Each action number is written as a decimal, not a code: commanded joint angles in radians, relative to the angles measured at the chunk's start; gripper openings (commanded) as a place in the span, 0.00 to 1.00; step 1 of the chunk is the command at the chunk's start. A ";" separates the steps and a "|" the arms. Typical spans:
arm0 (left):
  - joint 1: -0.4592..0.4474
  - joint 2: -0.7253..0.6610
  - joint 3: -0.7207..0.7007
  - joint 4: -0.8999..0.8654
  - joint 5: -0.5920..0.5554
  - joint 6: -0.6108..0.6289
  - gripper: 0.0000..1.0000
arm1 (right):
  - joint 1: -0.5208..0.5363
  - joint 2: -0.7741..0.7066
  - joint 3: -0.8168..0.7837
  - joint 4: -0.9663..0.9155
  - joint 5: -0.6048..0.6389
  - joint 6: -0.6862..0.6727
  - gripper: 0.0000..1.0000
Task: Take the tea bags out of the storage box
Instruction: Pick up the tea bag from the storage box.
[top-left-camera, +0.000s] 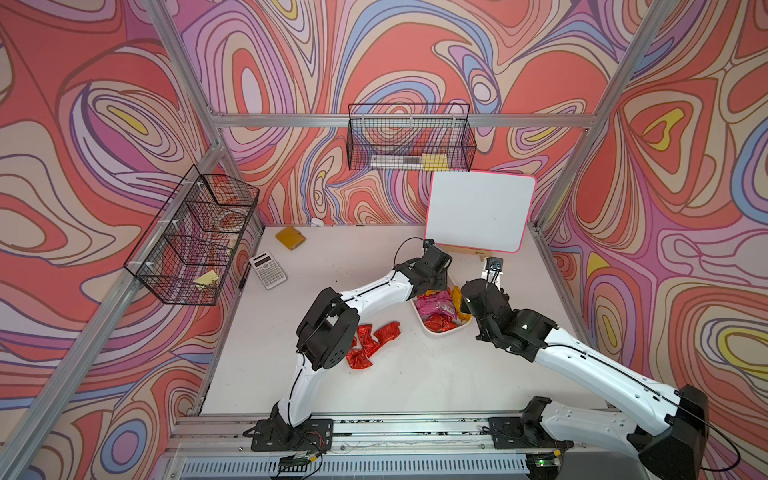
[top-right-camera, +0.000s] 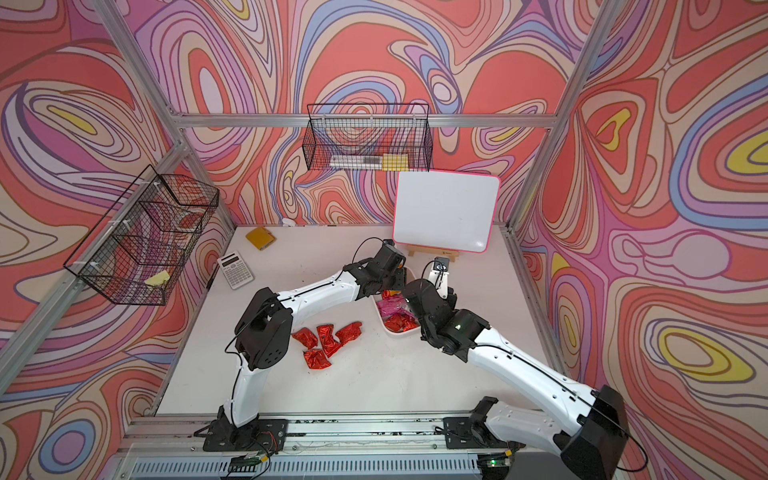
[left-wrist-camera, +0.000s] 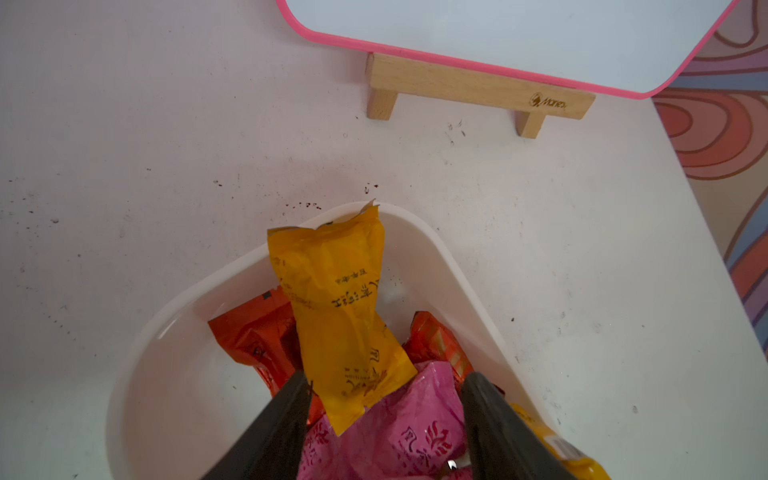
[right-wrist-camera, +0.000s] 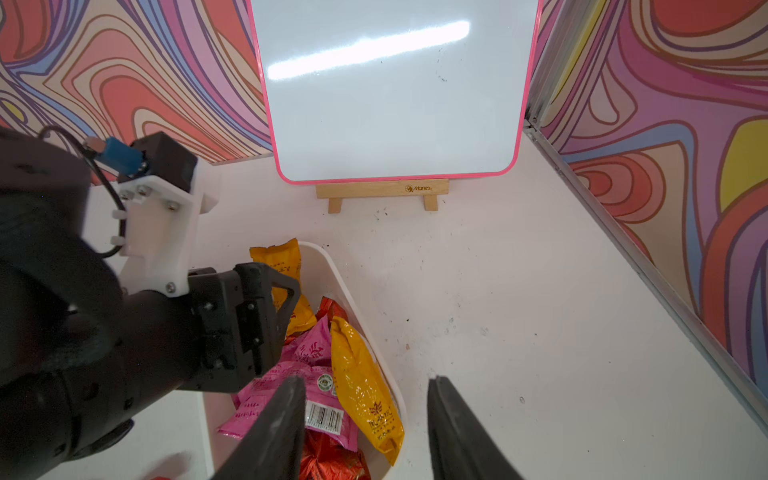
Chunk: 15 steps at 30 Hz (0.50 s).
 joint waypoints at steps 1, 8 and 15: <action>0.001 0.058 0.060 -0.072 -0.031 0.028 0.60 | 0.003 -0.012 -0.010 -0.020 0.021 0.021 0.49; 0.003 0.142 0.165 -0.113 -0.078 0.058 0.45 | 0.003 -0.012 -0.002 -0.032 0.022 0.028 0.49; 0.009 0.160 0.200 -0.126 -0.105 0.074 0.20 | 0.002 -0.015 0.000 -0.041 0.022 0.034 0.49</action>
